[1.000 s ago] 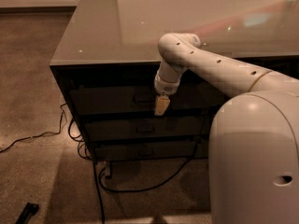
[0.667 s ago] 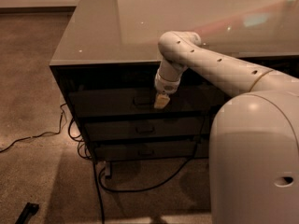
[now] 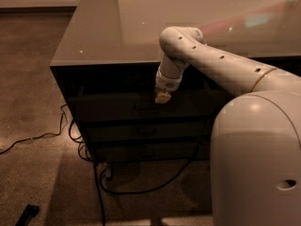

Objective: Open top drawer

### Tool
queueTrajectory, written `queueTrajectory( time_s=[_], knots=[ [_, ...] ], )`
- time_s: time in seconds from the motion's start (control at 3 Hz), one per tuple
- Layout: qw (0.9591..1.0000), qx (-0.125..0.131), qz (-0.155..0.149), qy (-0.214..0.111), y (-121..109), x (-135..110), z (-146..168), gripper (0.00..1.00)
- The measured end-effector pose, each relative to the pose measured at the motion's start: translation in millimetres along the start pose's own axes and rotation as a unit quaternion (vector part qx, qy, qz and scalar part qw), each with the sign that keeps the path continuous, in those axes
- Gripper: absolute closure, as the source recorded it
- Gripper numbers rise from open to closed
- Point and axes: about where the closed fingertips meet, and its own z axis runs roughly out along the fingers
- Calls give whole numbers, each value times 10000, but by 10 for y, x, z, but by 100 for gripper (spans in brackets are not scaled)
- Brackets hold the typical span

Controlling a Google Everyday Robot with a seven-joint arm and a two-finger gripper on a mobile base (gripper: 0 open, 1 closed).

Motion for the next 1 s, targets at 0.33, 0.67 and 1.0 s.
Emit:
queueTrajectory(
  time_s=[0.33, 0.67, 1.0],
  knots=[
    [10000, 0, 0, 0, -4, -18, -75, 64],
    [10000, 0, 0, 0, -4, -18, -75, 41],
    [10000, 0, -1, 0, -4, -19, -75, 17]
  ],
)
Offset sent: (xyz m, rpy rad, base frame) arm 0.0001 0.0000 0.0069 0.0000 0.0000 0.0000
